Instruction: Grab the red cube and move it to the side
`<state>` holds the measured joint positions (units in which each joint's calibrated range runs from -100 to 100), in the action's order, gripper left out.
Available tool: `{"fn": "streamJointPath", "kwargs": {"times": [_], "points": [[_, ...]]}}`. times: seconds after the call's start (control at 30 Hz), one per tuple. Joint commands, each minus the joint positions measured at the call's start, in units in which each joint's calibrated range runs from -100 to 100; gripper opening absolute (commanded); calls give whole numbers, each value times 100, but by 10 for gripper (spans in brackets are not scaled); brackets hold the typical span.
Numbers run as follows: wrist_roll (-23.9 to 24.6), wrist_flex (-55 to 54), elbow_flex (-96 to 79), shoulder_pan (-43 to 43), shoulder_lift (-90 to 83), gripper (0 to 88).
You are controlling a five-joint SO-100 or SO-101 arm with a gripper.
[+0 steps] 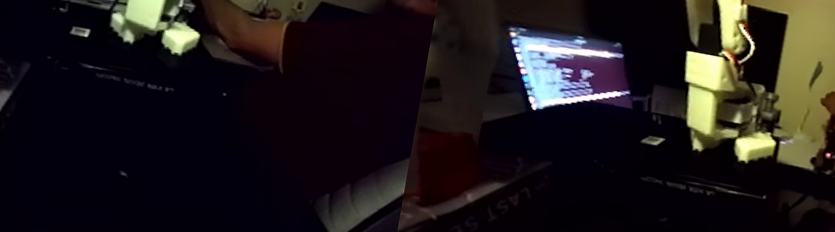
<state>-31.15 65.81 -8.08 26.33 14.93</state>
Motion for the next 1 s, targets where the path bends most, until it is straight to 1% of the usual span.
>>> {"fn": "streamJointPath", "kwargs": {"times": [0.0,0.07,0.17,0.23,0.33,0.63,0.87,0.97], "points": [[-6,-27,23,-10,-191,240],[-17,-27,23,-27,-191,257],[-130,49,23,-27,-199,334],[-190,49,23,-27,-208,362],[-287,83,-4,-2,-376,362],[-681,843,14,-10,-1367,362],[-1312,1654,-22,-10,-2014,362],[-1414,1823,-421,-119,-2267,362]]}}
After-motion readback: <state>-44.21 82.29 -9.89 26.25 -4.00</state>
